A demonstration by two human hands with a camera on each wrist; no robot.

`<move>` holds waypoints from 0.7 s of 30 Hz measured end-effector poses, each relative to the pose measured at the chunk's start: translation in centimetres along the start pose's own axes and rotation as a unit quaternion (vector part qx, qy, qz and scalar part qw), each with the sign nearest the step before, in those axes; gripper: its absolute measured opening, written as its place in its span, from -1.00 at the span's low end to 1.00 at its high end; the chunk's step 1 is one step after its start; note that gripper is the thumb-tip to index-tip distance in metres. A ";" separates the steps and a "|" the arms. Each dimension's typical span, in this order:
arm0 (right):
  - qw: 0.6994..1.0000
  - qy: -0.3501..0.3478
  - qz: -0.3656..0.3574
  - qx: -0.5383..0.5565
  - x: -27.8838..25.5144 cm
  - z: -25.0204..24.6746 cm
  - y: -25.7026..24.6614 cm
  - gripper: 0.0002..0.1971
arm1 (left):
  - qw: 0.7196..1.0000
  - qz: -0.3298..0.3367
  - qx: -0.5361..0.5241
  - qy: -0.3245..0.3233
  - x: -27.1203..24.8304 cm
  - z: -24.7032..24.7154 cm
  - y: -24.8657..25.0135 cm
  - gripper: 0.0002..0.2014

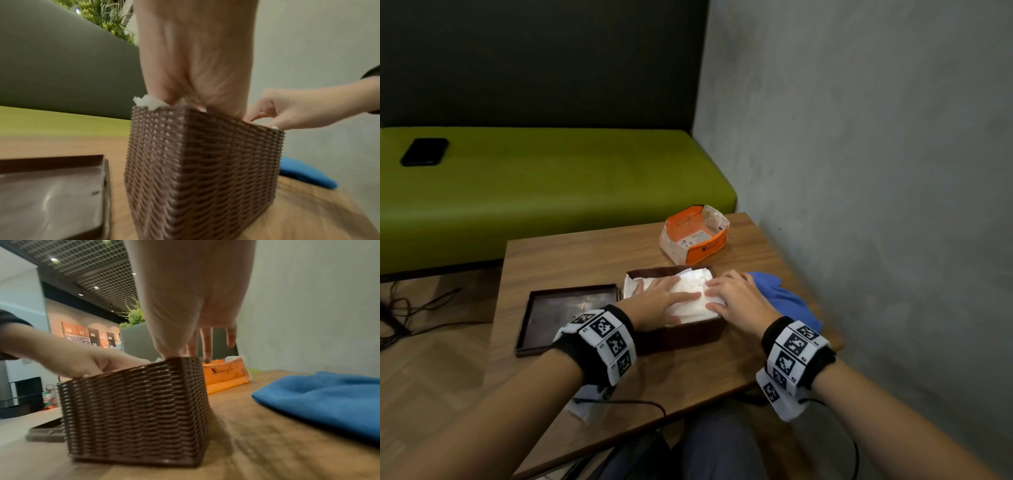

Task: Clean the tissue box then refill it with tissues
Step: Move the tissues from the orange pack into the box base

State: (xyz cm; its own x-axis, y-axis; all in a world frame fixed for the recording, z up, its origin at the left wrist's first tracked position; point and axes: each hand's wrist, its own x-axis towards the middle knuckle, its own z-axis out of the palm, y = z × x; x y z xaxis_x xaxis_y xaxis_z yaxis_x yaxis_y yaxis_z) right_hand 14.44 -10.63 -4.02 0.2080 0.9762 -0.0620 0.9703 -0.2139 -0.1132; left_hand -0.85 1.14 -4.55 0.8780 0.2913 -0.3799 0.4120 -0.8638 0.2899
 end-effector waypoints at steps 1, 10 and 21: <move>1.000 0.003 0.001 0.012 0.1 -0.3 0.2 -0.63 | 0.999 0.009 -0.040 0.022 -0.4 -0.4 0.0 -0.43; 0.997 -0.039 -0.007 -0.068 0.3 -1.8 -0.6 -0.52 | 0.966 -0.094 0.056 0.235 -3.3 -0.6 -0.9 -0.81; 0.988 -0.145 0.014 -0.045 0.5 -2.0 -1.6 -0.39 | 0.970 -0.083 0.134 0.185 -3.3 -0.1 0.5 -0.62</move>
State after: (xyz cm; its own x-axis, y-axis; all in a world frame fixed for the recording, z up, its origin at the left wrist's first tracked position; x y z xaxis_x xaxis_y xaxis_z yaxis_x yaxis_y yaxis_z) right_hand 13.27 -9.73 -1.88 0.2039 0.9157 -0.3462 0.9742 -0.2247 -0.0204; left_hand -3.52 -0.21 -3.03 0.8526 0.5205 -0.0455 0.5208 -0.8536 -0.0051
